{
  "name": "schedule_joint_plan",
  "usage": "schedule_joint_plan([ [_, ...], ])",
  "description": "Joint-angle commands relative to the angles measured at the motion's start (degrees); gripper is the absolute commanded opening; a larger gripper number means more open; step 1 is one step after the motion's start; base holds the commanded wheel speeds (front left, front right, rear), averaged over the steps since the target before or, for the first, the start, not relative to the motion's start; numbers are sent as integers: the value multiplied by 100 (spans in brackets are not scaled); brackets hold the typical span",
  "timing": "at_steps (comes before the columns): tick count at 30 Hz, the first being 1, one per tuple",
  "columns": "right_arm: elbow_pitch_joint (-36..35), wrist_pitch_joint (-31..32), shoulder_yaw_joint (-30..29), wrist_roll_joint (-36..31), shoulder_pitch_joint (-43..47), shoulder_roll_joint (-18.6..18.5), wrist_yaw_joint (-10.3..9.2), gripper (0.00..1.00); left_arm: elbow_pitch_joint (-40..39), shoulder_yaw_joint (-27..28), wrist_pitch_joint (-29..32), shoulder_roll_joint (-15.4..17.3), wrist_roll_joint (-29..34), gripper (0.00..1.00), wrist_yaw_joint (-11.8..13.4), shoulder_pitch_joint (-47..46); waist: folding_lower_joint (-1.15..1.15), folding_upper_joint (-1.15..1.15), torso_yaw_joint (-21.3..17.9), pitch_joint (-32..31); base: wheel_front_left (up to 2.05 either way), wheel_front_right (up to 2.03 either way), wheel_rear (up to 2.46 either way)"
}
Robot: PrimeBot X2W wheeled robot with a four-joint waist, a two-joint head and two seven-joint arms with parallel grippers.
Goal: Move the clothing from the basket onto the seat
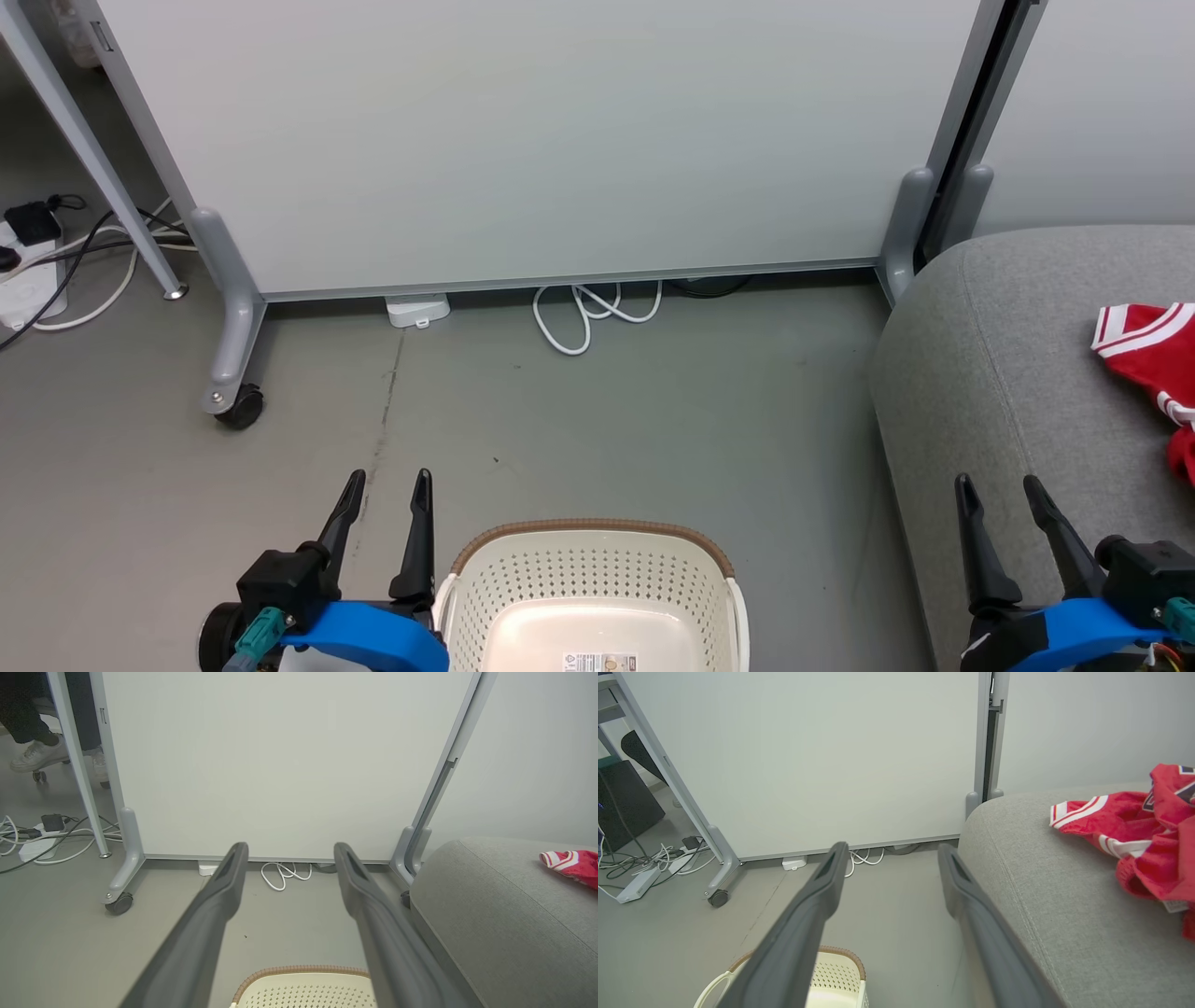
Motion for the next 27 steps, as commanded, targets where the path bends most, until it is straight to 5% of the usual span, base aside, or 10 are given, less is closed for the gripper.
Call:
schedule_joint_plan([
  [1, 13, -30, 22, 47, 85, 10, 3, 100, -8, -12, -17, 15, -32, 100, -43, -3, 0, 0, -8, 9, 0, 0, 0],
  [5, 21, -39, 59, 63, 81, 10, 3, 100, -12, -9, -17, 15, -46, 100, -43, 2, 0, 0, -29, 19, 0, 0, 0],
  [6, 14, -8, 62, 45, 0, 0, 0, 0, -4, -1, 0, -1, -51, 0, 0, 0, 0, 0, -30, 20, 0, 0, 0],
  [16, 566, 61, 83, 87, 112, 71, 0, 0, 460, 6, 51, -56, -92, 0, 12, 456, 2, 0, -40, 23, 0, 0, 0],
  [27, 580, 221, 71, 1290, -39, 60, 0, 0, 257, 223, 353, -52, -1238, 0, 6, 353, 1, 0, -79, 27, 0, 0, 0],
])
